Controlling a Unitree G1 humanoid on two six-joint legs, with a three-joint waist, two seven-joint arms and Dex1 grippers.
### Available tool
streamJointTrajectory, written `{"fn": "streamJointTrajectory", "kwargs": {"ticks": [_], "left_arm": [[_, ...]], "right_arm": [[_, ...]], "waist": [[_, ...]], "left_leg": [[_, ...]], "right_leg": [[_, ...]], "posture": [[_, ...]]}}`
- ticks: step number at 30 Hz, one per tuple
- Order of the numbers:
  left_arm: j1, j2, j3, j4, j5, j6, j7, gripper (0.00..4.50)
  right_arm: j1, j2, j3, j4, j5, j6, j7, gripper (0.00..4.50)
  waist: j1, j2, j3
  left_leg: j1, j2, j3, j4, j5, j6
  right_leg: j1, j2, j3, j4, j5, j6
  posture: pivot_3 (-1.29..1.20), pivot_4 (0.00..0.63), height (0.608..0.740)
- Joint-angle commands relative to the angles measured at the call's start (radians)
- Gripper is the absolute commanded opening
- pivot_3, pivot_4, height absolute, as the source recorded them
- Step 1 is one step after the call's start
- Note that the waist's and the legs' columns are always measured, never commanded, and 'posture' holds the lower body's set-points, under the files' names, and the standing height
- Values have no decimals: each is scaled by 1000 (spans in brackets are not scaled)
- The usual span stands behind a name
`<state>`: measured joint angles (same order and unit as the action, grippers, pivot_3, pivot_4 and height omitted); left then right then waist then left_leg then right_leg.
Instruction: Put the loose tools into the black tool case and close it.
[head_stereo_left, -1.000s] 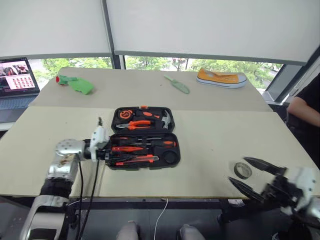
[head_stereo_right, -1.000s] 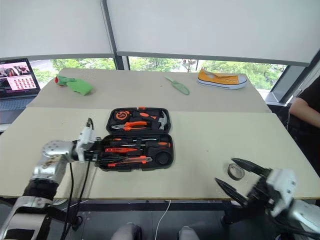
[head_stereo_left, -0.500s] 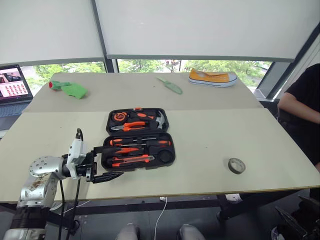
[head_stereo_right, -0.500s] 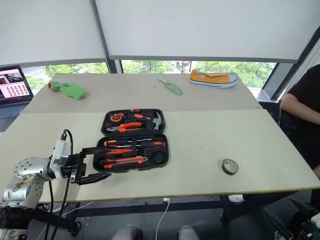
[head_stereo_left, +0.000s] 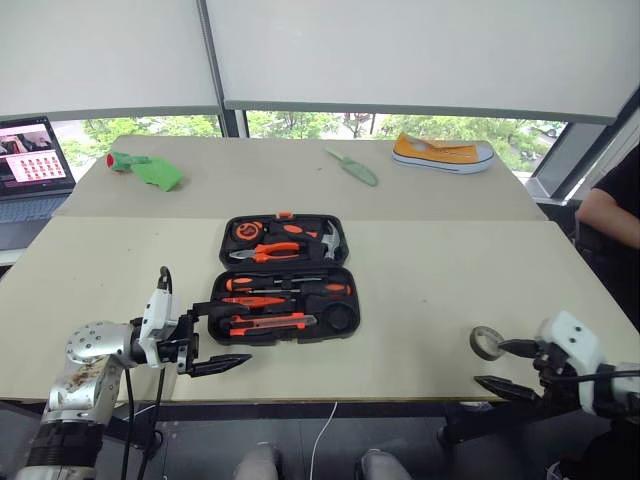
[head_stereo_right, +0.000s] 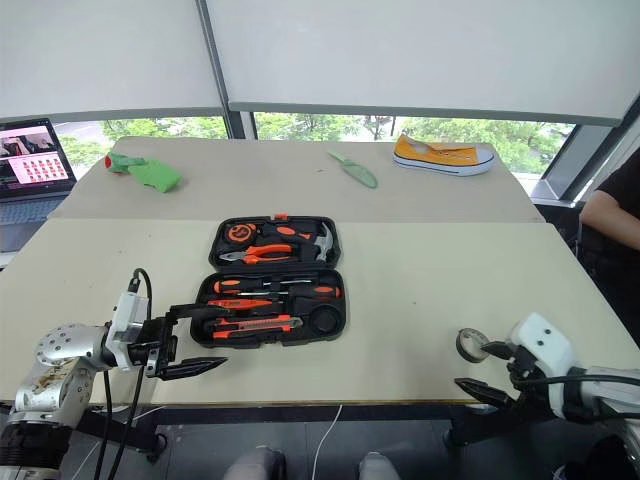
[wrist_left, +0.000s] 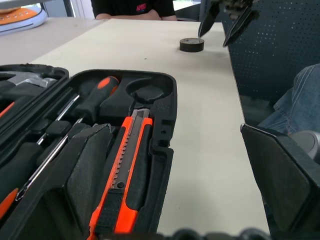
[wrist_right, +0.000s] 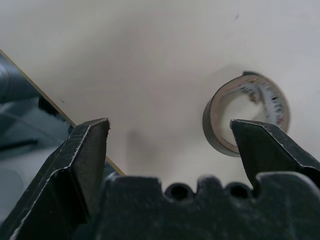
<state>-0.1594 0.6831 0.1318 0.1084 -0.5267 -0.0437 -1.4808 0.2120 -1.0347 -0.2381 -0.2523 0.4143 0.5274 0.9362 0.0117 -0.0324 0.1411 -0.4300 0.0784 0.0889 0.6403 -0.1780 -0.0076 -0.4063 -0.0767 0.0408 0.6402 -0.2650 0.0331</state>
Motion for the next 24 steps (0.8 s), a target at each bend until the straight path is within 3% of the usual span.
{"fn": "streamJointTrajectory", "kwargs": {"ticks": [1, 11, 15, 20, 24], "left_arm": [[-26, 13, -2, -13, -1, -19, -20, 4500], [-19, 0, 1, -51, -11, 4, -6, 4500], [-2, -6, 20, -69, -24, 22, 27, 4500], [28, -16, 50, -80, -28, 26, 92, 4500], [65, -15, 66, -103, -31, 25, 118, 4500]], "right_arm": [[-76, -19, 52, 56, -55, -10, 12, 3428], [-252, -5, 165, 136, -131, -42, 62, 47], [-335, 9, 197, 129, -104, -65, 134, 47], [-644, 177, 339, 19, 13, 201, 138, 47], [-839, 291, 477, 38, -17, 359, 93, 47]], "waist": [[-1, 0, 0], [-4, 0, 0], [-5, 0, 0], [-35, -2, 2], [-34, -2, 3]], "left_leg": [[0, 0, 0, 1, 0, 0], [0, 0, 0, 1, 0, 0], [0, 0, 0, 1, 0, 0], [1, 3, -1, 2, 0, 0], [3, 5, -2, 2, 0, 0]], "right_leg": [[0, 0, 0, 0, 0, 0], [0, 0, 0, 1, 1, 1], [0, 1, 0, 1, 1, 1], [0, 3, 0, 3, 2, 0], [-1, 7, 0, 5, 2, -4]], "posture": [[0, 150, 740], [0, 150, 740], [0, 150, 740], [0, 150, 740], [0, 150, 740]]}}
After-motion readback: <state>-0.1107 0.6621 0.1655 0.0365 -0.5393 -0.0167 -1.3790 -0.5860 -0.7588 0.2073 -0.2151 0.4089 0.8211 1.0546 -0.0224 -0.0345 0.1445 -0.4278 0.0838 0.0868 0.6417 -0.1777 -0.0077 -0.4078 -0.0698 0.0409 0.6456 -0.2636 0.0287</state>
